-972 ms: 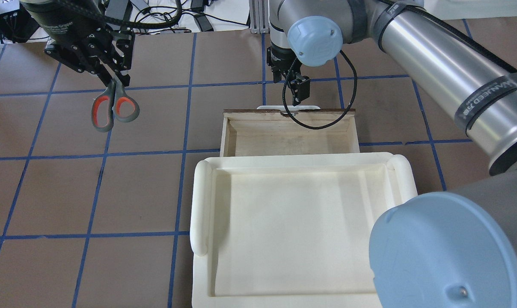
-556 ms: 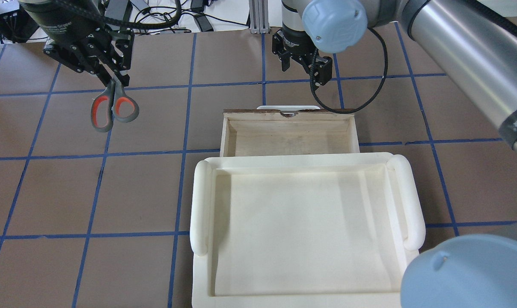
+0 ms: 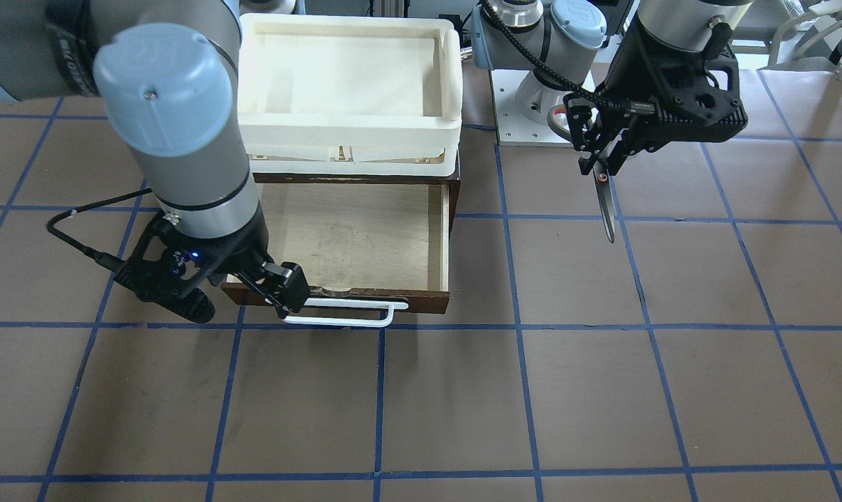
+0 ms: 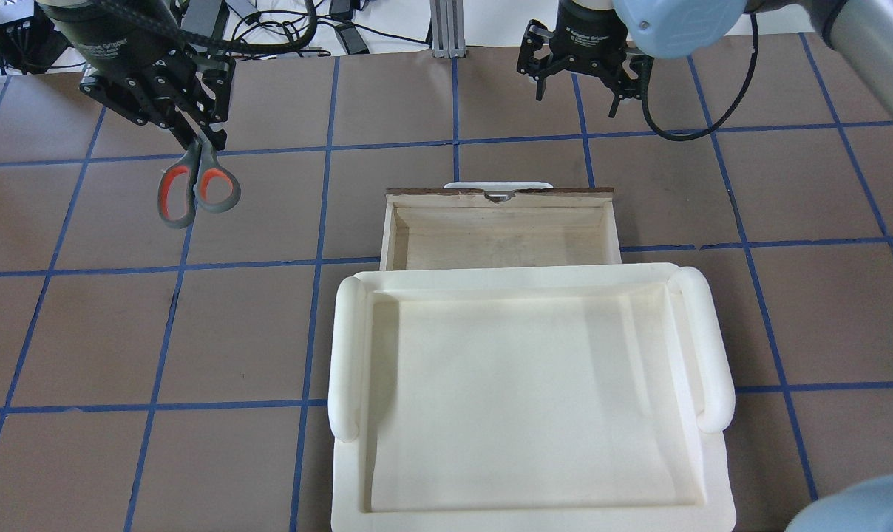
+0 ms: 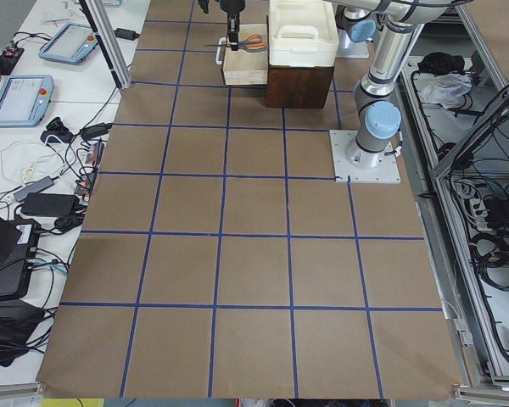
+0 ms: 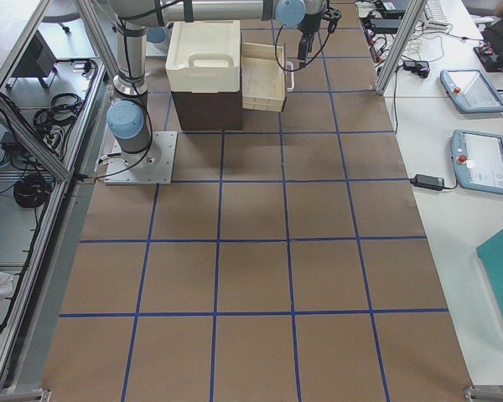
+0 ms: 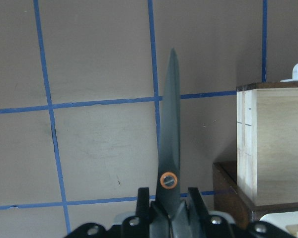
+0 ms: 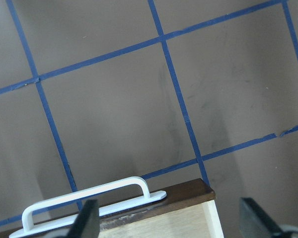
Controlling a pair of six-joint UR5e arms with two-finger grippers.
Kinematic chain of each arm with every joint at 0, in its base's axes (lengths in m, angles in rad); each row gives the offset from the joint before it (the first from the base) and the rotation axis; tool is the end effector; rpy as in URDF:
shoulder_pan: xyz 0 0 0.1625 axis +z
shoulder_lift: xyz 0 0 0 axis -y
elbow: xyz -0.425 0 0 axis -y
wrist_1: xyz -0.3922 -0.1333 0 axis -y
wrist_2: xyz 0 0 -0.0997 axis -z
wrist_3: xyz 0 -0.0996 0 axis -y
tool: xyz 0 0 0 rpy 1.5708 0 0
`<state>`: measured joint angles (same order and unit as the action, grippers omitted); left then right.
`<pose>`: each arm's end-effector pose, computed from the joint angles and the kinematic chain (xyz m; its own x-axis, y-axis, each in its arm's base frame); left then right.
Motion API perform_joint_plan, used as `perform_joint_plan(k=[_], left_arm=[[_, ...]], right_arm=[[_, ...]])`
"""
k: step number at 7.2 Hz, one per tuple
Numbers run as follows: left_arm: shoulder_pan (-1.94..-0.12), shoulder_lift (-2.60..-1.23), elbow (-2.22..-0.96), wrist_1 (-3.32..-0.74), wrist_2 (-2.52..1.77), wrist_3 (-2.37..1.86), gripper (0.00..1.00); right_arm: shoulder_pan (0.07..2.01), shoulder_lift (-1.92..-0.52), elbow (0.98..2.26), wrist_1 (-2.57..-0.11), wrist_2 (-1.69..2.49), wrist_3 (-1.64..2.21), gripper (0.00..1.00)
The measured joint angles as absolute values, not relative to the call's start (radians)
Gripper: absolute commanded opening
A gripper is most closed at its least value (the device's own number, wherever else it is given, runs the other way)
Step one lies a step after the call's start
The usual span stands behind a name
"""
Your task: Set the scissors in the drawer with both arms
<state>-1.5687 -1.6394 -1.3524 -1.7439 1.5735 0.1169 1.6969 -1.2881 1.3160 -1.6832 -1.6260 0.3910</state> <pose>-0.1320 -0.5146 0.5431 -0.9934 0.1146 0.0000 0.1146 0.9931 0.0235 0.2046 -0.5974 0.4690 -0.9641 0.2649 0.0187 0.2619 0.9600 -0.0990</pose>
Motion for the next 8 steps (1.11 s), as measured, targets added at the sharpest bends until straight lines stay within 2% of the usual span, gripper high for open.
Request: perform_joint_plan(k=[4, 6, 8], left_arm=[[-1.57, -1.636, -1.408, -1.721, 1.591, 0.83, 0.14], [-1.573, -1.643, -1.416, -1.708, 1.579, 1.237, 0.1], [-1.597, -1.653, -1.417, -1.696, 1.566, 1.426, 0.08]], right_arm=[[1.689, -1.355, 1.359, -1.685, -1.63, 0.274, 1.0], [1.679, -1.368, 1.361, -1.675, -1.63, 0.256, 1.0], [1.667, -1.375, 1.362, -1.656, -1.63, 0.236, 1.0]])
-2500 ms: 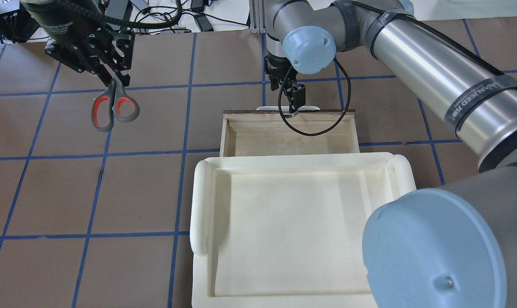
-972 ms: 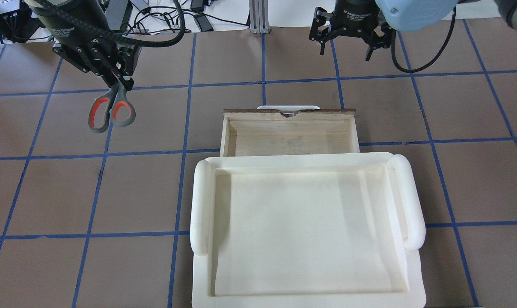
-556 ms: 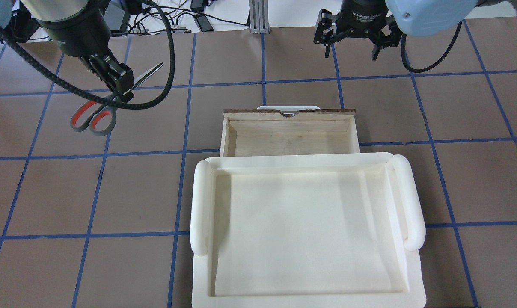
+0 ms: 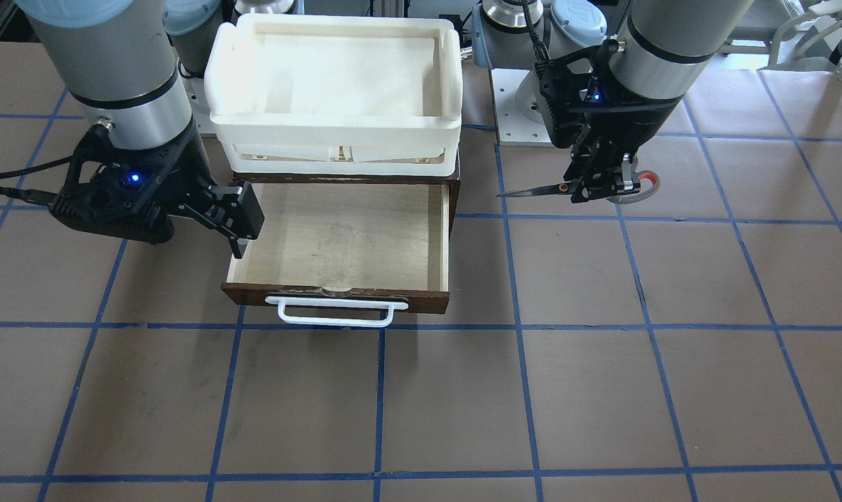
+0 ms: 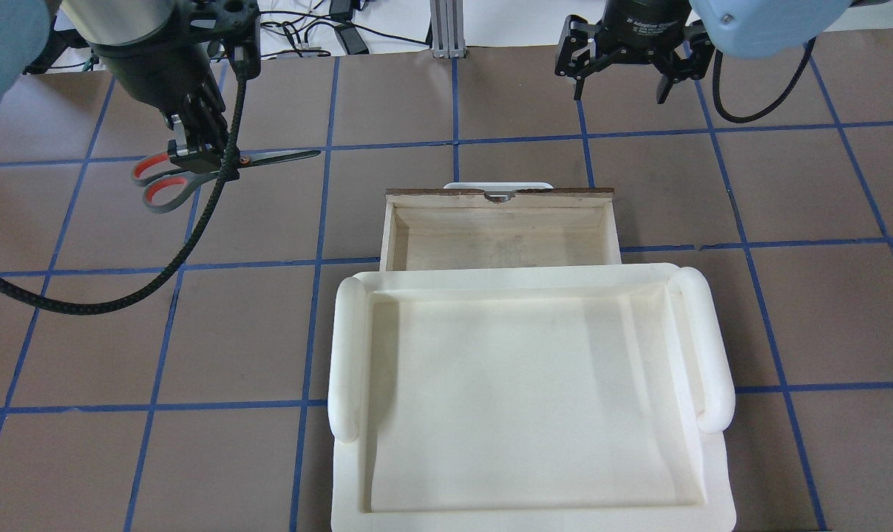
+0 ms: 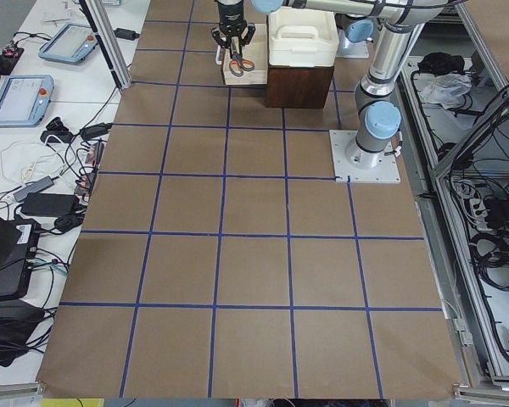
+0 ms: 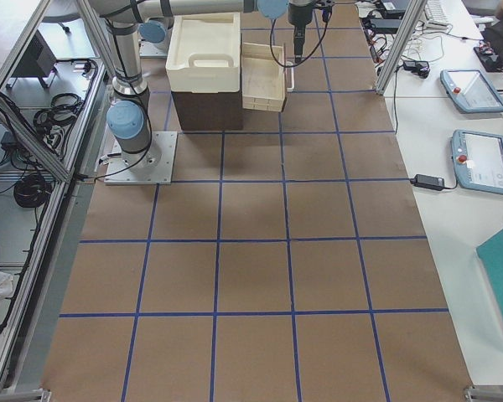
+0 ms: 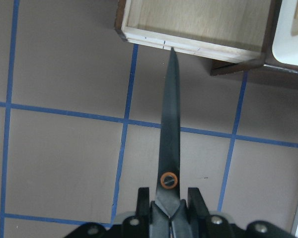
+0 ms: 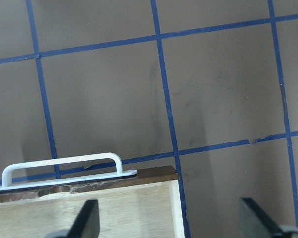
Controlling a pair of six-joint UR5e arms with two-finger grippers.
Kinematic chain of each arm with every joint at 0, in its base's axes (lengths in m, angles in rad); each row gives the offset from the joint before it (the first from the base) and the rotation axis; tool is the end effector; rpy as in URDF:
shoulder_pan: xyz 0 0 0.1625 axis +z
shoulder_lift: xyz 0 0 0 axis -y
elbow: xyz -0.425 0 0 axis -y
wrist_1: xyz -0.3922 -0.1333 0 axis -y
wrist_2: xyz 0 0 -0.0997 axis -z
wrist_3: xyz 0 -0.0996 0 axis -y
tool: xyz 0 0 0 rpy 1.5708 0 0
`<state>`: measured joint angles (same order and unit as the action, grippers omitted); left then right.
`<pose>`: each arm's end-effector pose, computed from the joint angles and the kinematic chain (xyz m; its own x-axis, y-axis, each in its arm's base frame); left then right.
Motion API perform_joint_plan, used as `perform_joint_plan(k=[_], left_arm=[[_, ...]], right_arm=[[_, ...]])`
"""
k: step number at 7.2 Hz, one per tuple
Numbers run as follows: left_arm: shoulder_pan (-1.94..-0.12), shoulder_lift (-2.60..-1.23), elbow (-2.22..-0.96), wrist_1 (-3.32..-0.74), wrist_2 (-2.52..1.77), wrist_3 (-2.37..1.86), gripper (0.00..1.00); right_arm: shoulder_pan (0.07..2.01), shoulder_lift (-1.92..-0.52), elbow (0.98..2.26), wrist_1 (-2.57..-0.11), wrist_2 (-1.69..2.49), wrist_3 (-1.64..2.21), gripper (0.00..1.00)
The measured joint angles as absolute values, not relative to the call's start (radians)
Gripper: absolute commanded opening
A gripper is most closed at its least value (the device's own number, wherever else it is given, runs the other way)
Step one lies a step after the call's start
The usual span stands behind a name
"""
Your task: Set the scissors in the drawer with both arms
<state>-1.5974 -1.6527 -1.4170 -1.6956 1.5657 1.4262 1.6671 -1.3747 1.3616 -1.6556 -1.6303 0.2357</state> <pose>-0.1476 -0.5165 0.5095 -0.1178 0.9916 0.0531 0.9930 0.1178 0.0026 0.1829 -0.5690 0.4953 -0.9890 0.1436 0.0347 0.1391 0.9843 -0.1089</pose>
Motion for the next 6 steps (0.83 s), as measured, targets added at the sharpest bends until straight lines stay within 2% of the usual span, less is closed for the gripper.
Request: perform_joint_plan(k=[3, 6], left_arm=[[-1.678, -1.684, -1.414, -1.644, 1.553, 1.43, 0.06], [-1.805, -1.782, -1.384, -1.583, 1.545, 1.315, 0.06]], right_arm=[[1.66, -1.378, 1.362, -1.656, -1.632, 0.225, 1.0], [1.655, -1.38, 1.362, -1.651, -1.637, 0.225, 1.0]])
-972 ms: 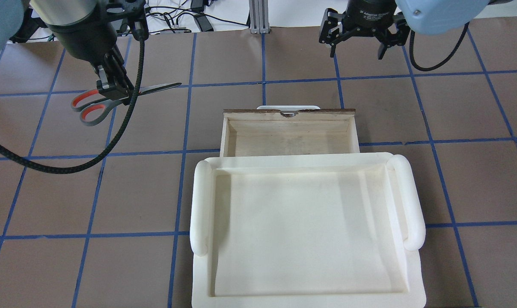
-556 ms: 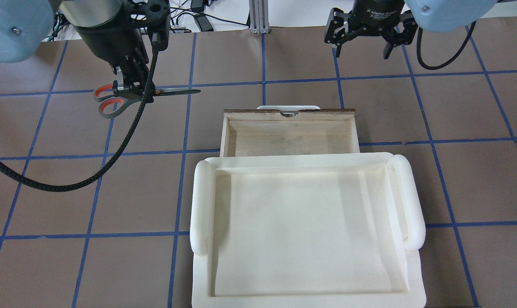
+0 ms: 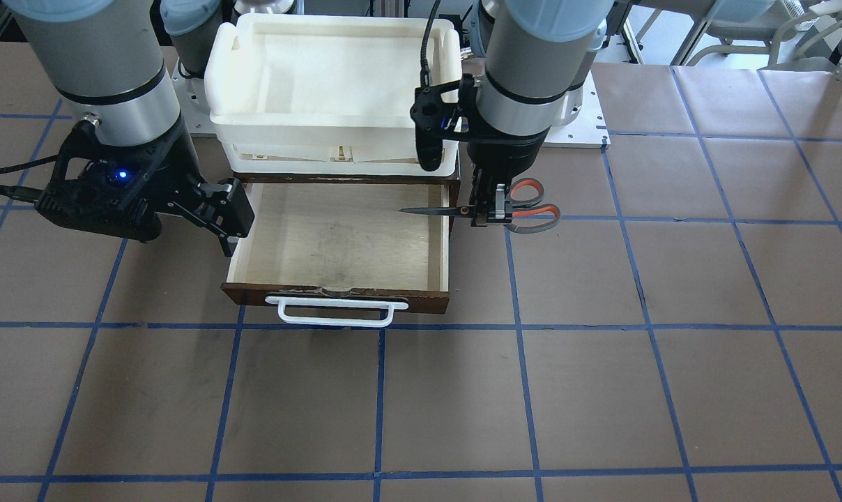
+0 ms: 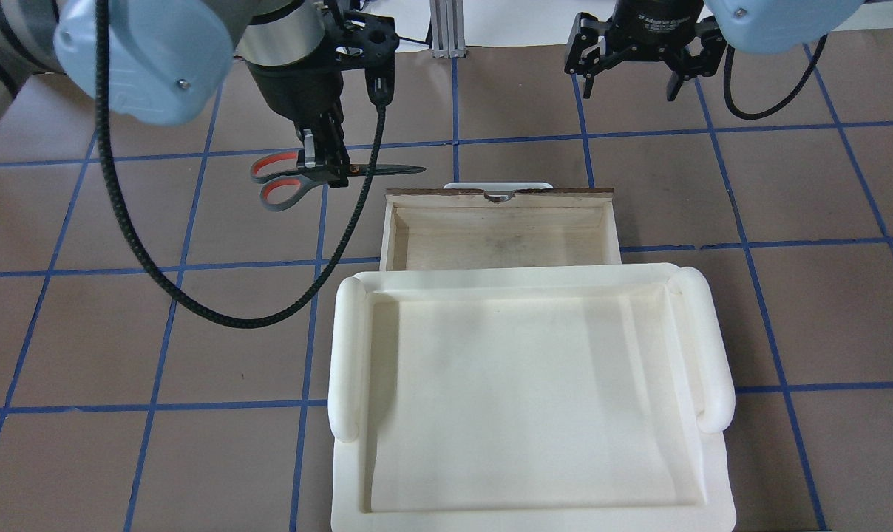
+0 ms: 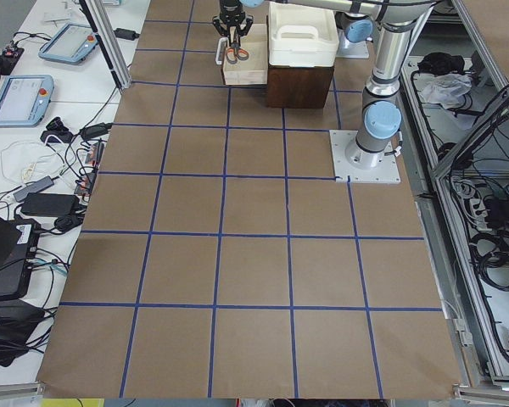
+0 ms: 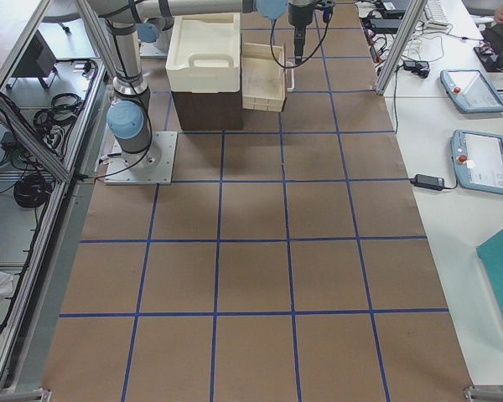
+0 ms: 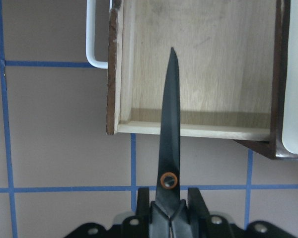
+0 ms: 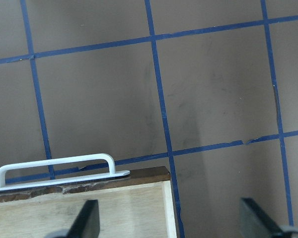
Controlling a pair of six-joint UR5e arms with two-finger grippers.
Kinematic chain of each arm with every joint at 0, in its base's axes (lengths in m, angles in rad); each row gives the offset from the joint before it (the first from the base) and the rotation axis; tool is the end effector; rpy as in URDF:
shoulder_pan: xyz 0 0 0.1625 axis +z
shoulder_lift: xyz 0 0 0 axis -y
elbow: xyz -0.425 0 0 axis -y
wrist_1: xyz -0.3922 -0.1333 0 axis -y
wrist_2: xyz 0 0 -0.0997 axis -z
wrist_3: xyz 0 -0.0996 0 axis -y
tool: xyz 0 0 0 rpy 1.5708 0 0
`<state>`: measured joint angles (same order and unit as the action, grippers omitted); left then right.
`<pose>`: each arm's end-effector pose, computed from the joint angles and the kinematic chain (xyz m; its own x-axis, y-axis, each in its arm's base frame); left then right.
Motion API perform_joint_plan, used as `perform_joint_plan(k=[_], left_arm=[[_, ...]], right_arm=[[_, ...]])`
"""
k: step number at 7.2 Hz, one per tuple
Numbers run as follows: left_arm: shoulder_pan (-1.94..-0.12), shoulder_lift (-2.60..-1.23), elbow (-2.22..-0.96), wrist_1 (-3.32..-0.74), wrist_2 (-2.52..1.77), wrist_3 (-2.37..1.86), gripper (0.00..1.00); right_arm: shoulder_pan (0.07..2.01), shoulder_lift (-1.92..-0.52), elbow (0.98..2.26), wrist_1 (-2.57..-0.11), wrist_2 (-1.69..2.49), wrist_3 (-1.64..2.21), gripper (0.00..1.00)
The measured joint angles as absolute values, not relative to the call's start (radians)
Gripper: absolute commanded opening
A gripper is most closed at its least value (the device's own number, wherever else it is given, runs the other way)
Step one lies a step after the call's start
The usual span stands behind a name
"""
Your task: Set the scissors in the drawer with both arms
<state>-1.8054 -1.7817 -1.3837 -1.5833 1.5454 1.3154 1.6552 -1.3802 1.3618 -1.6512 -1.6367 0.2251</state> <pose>-0.2663 -0.5297 0.4656 -0.0209 0.9989 0.0415 0.9996 0.0216 -0.0154 0.1753 -0.5689 0.4980 -0.9885 0.1456 0.0419 0.1403 0.9839 -0.1108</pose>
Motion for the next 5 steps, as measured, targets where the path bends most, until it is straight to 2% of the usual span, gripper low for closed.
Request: perform_joint_plan(k=[3, 5], left_arm=[[-1.919, -1.912, -1.299, -1.545, 1.545, 1.194, 0.06], [-1.99, -1.97, -1.287, -1.481, 1.543, 1.147, 0.06]], right_arm=[[1.647, -1.38, 1.362, -1.651, -1.645, 0.213, 1.0], [1.645, -1.381, 1.362, -1.65, -1.646, 0.213, 1.0]])
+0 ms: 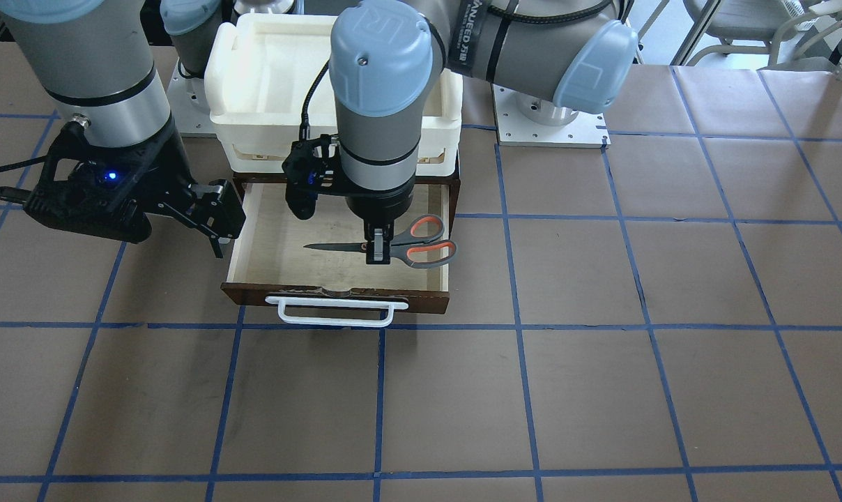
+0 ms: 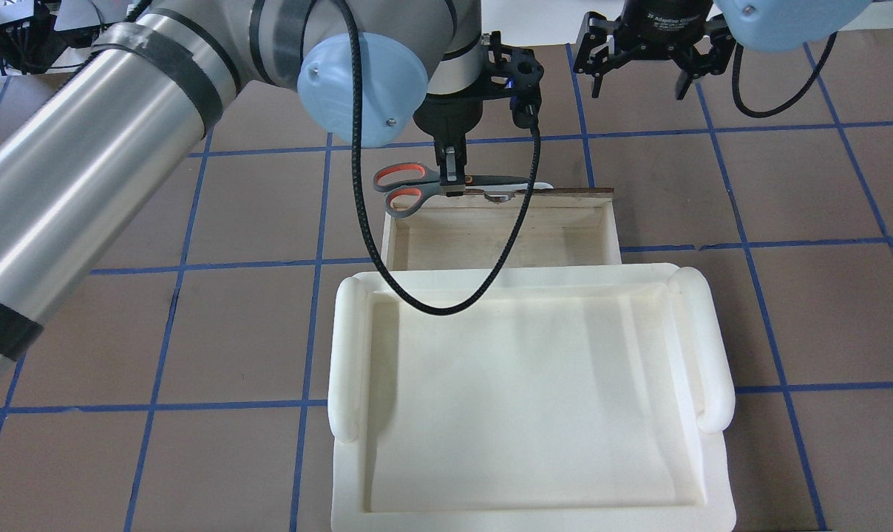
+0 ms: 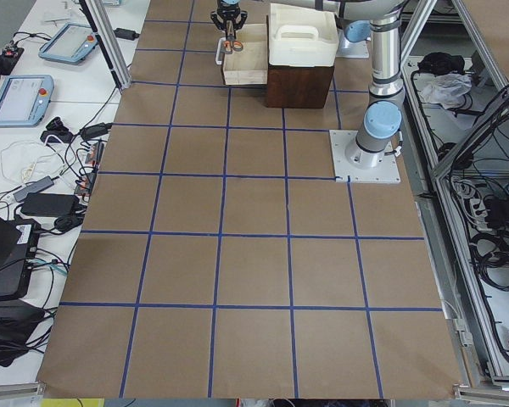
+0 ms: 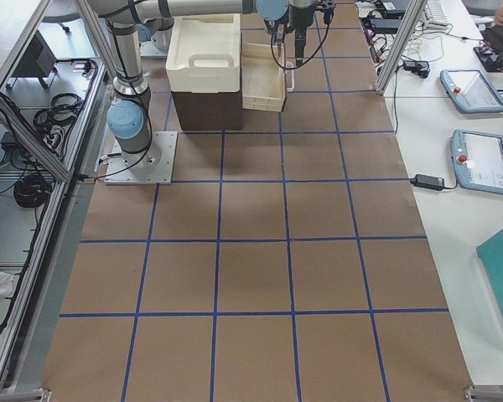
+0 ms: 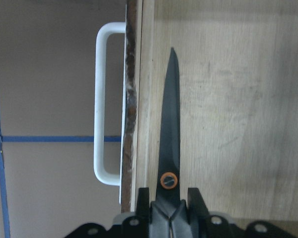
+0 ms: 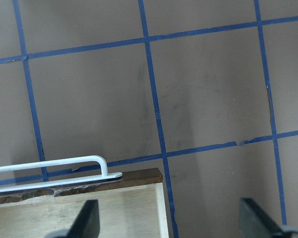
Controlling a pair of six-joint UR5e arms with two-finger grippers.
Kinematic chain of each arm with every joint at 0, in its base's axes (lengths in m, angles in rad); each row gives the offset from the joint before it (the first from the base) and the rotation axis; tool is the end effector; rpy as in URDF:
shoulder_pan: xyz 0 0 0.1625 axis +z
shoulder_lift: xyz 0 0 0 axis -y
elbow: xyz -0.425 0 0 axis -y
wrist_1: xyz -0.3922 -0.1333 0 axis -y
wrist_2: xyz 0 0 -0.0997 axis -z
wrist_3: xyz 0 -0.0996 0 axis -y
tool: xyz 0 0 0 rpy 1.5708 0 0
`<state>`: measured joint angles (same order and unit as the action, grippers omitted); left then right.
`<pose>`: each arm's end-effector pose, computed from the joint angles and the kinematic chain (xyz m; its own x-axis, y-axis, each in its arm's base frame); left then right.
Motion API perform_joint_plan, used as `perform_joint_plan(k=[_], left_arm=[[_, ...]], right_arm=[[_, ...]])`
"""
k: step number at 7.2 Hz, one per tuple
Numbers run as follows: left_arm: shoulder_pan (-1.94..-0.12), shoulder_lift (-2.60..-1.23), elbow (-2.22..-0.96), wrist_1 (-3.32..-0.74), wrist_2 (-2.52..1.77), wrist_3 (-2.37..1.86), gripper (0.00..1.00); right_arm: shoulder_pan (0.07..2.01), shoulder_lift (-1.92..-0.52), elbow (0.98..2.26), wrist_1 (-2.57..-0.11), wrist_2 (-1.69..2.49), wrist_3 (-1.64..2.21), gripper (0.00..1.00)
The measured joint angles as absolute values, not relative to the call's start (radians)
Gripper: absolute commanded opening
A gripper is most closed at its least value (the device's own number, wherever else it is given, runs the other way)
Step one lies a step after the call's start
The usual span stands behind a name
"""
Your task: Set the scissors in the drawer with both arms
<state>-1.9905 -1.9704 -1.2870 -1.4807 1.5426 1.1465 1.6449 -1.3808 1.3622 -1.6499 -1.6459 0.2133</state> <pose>-0.3900 -0.5400 0.4066 -0.0047 0.9994 0.0350 0.9999 0.0052 -0.0151 0.1685 -0.5704 0.4980 -0.9880 0.1451 0.0523 0.1386 0.9841 -0.1111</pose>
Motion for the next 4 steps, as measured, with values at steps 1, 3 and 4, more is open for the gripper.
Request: perform_joint_plan(k=[1, 3, 4], left_arm=[[-2.011, -1.983, -1.289, -1.465, 1.539, 1.144, 0.06], [-2.027, -1.996, -1.31, -1.441, 1.534, 1.141, 0.06], [-2.031, -2.002, -1.339, -1.406, 1.534, 1.139, 0.06]], right_arm=[[1.645, -1.383, 1.362, -1.65, -1.646, 0.214, 1.0], [1.644, -1.385, 1.362, -1.648, -1.647, 0.211, 1.0], [1.643, -1.386, 1.362, -1.648, -1.647, 0.209, 1.0]])
